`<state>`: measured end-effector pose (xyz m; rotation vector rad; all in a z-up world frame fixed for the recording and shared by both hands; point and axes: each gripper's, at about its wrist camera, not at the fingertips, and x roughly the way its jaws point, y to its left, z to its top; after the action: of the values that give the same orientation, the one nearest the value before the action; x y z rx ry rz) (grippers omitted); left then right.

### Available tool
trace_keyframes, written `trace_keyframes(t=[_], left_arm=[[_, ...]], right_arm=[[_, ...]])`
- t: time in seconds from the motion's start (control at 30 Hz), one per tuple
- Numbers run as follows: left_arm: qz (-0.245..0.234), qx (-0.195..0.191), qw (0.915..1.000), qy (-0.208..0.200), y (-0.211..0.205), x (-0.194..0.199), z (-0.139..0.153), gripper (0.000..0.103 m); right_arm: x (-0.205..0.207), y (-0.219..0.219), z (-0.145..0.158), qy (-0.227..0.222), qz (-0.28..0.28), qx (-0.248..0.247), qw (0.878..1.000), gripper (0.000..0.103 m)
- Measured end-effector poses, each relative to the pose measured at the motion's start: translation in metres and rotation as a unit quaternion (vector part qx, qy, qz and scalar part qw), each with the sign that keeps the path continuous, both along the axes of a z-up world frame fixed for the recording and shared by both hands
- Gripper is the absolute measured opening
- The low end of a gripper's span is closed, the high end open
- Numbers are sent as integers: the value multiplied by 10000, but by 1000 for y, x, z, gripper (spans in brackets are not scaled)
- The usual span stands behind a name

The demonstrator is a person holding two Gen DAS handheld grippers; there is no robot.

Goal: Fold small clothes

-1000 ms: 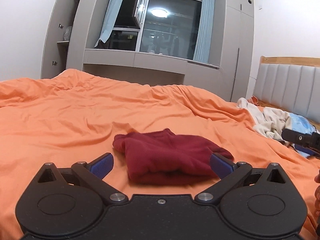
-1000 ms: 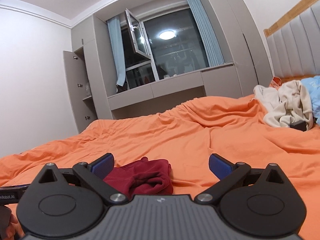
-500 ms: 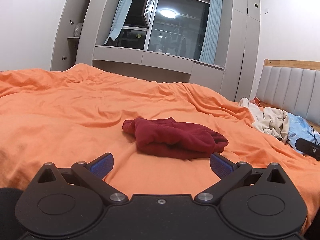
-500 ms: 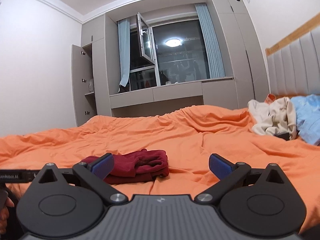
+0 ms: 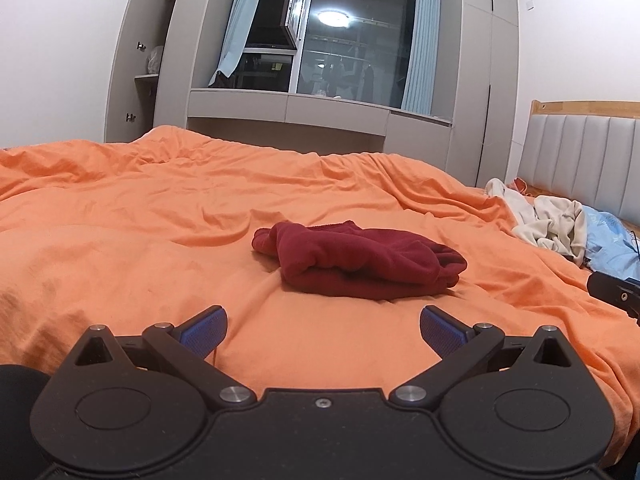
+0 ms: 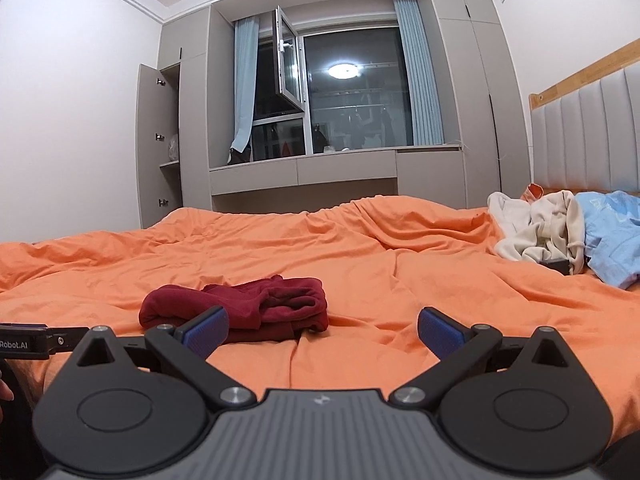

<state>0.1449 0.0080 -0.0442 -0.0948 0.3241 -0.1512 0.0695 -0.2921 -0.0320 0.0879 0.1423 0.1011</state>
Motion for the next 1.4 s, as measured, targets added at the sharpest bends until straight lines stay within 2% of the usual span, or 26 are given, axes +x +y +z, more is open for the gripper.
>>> trace_keyframes(t=[1.4], left_arm=[[44, -53, 10000, 66, 1, 2, -1, 102]], right_arm=[[3, 1, -3, 116, 17, -114, 9999, 103]])
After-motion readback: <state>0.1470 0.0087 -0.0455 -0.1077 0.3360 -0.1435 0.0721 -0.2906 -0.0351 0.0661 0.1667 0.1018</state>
